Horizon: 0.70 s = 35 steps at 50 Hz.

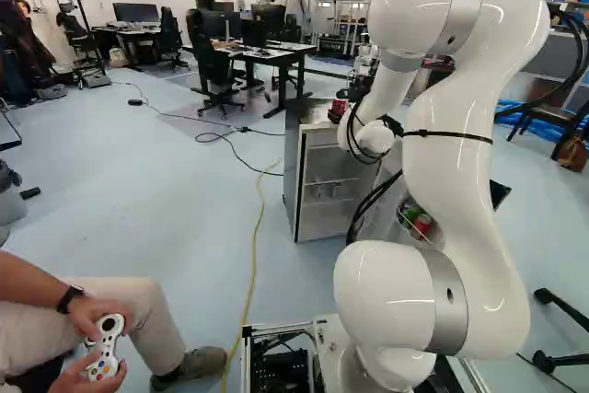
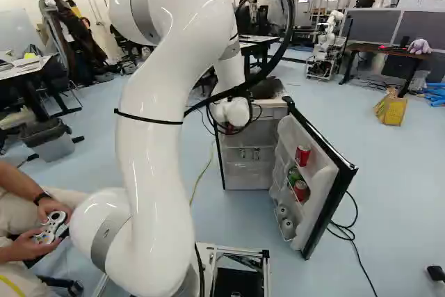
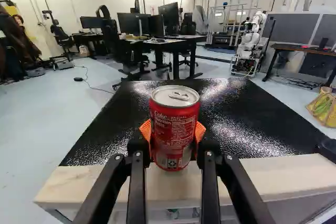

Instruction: Grab a drink from the fridge

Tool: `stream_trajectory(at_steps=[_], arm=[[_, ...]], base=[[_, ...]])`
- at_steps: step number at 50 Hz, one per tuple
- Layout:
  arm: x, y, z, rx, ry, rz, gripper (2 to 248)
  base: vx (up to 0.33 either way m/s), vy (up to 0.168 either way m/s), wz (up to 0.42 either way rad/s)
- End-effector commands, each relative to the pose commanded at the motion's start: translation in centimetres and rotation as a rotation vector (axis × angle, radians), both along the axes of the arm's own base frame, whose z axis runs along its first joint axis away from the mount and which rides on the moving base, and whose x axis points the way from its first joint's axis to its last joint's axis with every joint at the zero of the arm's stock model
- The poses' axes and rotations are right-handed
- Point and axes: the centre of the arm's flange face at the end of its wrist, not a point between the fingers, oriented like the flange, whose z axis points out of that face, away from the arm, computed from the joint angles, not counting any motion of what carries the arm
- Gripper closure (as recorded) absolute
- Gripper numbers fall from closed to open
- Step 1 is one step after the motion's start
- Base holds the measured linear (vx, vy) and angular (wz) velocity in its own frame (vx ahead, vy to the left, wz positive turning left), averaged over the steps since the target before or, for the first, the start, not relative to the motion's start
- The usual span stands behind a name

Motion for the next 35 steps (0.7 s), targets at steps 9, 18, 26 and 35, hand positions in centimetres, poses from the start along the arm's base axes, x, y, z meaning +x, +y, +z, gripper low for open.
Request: stream_trajectory(at_steps=[9,18,26,35], arm=[[0.00,0.00,0.00,0.000,0.000,0.000,153],[0.00,0.00,0.00,0.000,0.000,0.000,153],[0.00,0.00,-0.07,0.000,0.001,0.000,153],[0.02,-0.01,-0.50,0.002,0.008,0.000,153]], base=[[0.000,0.000,0.000],[0.000,0.000,0.000],[0.000,0.000,0.000],[0.000,0.000,0.000]])
